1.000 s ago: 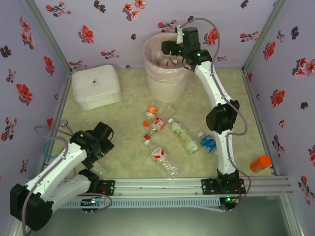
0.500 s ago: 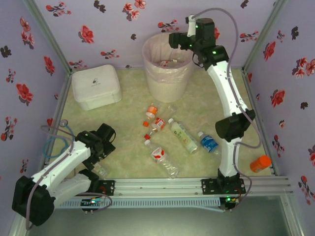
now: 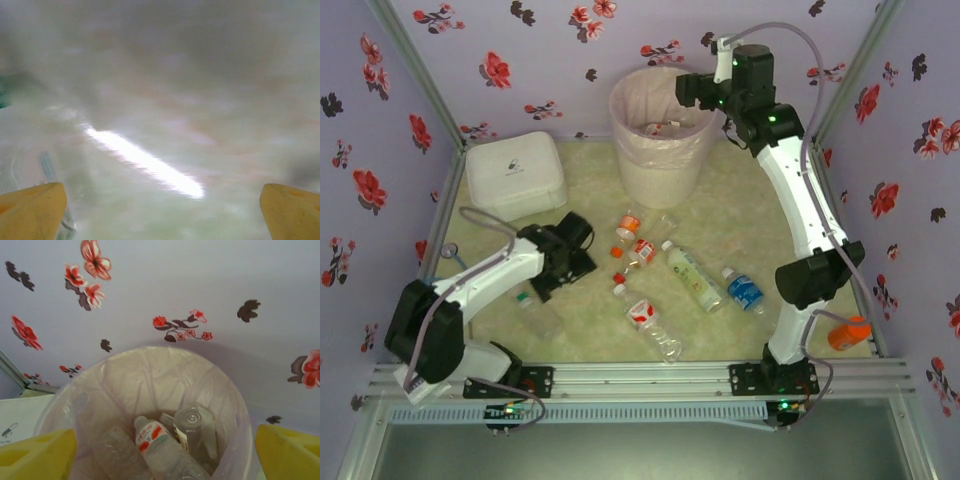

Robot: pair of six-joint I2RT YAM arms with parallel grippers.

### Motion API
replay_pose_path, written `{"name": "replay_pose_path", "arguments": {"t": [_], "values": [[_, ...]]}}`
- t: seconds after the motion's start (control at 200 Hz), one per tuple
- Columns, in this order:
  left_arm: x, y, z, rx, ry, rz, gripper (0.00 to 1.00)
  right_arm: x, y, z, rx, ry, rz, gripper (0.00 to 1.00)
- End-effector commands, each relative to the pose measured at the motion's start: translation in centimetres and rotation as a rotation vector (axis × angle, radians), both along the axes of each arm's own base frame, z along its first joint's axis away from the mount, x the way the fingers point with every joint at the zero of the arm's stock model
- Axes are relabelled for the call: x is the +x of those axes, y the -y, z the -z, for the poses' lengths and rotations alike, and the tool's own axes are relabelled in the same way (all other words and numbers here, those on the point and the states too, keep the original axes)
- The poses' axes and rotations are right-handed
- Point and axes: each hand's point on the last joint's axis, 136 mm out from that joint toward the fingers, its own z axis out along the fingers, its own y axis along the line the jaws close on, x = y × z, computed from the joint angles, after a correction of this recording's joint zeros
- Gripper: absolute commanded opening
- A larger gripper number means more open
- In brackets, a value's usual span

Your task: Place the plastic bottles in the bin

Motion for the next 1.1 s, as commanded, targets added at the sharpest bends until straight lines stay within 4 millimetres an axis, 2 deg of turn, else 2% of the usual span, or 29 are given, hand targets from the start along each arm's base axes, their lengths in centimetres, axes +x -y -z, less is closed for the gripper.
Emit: {"name": "replay_pose_path", "arguments": {"t": [0.0,0.1,0.22,0.305,0.4,0.54,0.78,1.095], "values": [[3.7,4.7,-4.3,-0.117,0.154,0.119,1.0,-0.8,1.2,-1.9,-0.007,0.056,0.028,0.93],[4.0,5.0,-6.6,-0.1,0.191,0.159,1.0,-0.9,1.4,-1.7,-0.006,0.053,0.028,0.92],[2.7,2.0,-7.1,-0.014,0.185,0.123,1.0,-1.1,1.4,-1.6,-0.01,0.048,0.021,0.92],[0.9,-0.1,-5.8,0.003,0.136,0.049,1.0,-1.2,1.4,-1.4,-0.011,0.044,0.016,0.92],[-0.8,-1.2,-3.9,-0.011,0.097,-0.026,1.0,-1.2,1.3,-1.3,-0.007,0.041,0.005,0.93],[-1.0,-0.4,-1.3,-0.085,0.088,-0.098,1.0,-1.2,1.1,-1.2,-0.004,0.035,-0.007,0.93],[-3.5,-0.7,3.0,-0.124,0.019,-0.215,1.0,-1.9,1.8,-0.8,-0.057,0.021,0.003,0.92],[-4.2,-0.1,5.5,-0.12,-0.033,-0.223,1.0,-3.5,1.5,-1.1,-0.035,0.005,-0.035,0.92]]}}
